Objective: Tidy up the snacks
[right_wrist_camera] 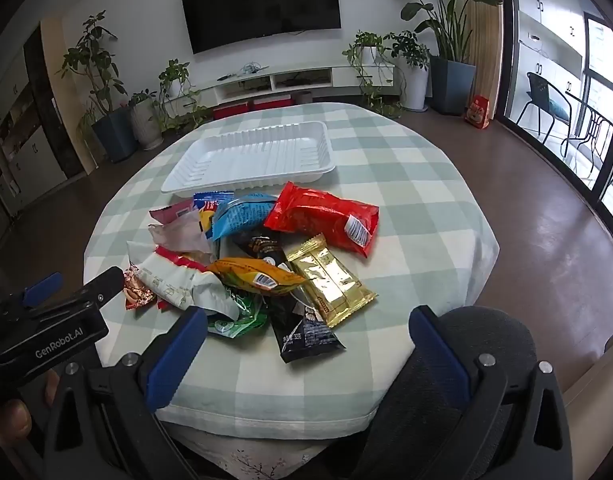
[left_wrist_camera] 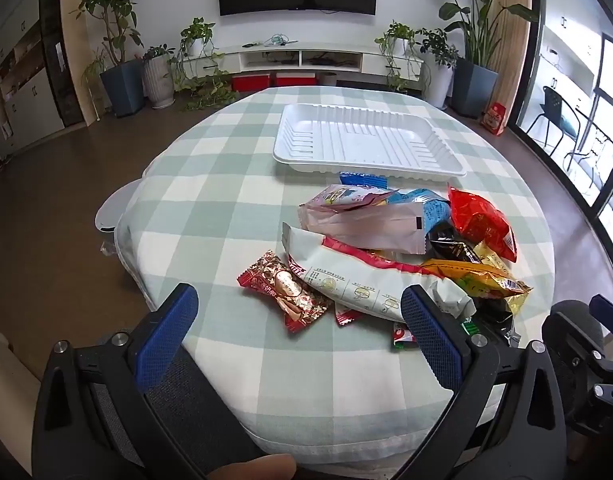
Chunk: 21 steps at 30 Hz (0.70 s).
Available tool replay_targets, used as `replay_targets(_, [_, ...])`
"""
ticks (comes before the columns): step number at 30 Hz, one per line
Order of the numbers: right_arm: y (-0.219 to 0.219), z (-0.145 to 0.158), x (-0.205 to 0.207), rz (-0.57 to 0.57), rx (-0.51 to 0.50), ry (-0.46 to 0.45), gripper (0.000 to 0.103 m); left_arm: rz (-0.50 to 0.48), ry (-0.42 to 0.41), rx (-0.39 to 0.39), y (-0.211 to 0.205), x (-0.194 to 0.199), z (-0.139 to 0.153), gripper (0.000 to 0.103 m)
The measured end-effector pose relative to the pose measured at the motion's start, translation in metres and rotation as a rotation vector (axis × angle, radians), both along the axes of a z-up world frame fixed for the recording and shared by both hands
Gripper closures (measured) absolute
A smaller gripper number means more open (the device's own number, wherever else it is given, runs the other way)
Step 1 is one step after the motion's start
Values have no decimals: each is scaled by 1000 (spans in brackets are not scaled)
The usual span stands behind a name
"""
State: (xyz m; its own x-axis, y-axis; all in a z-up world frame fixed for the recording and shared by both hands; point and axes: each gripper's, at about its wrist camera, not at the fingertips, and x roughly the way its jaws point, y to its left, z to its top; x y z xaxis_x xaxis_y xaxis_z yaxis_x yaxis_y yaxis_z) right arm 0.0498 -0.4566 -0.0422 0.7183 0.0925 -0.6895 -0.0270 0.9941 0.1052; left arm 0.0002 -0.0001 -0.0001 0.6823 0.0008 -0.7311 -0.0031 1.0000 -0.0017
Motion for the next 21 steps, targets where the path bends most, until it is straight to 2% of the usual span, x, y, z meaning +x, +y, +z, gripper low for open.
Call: replay_targets(21, [3, -8, 4, 3, -7, 38, 0, 5, 3, 6, 1, 1, -5, 0])
